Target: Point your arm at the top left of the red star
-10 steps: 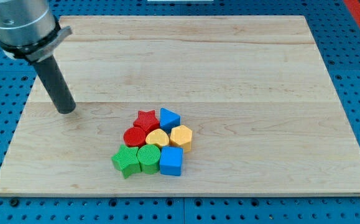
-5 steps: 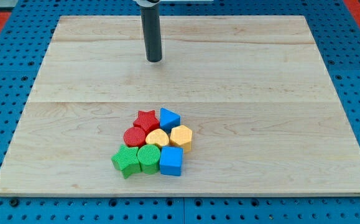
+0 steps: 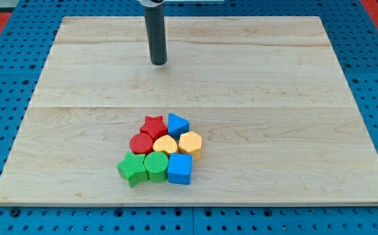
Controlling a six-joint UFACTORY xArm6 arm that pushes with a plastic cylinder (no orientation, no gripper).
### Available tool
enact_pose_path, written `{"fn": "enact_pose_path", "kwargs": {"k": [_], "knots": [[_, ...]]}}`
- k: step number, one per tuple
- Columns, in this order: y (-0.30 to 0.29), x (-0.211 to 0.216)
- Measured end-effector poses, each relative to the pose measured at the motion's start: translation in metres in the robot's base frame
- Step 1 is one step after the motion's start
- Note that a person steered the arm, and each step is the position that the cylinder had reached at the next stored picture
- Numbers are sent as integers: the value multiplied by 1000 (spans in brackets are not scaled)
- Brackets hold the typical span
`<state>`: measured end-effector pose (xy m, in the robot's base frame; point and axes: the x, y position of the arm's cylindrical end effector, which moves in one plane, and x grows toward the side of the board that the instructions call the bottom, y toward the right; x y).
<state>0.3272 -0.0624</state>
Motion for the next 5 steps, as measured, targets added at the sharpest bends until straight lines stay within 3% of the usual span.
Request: {"fn": "enact_pose_path", "kwargs": {"k": [5], "knots": [[-41, -1]]}}
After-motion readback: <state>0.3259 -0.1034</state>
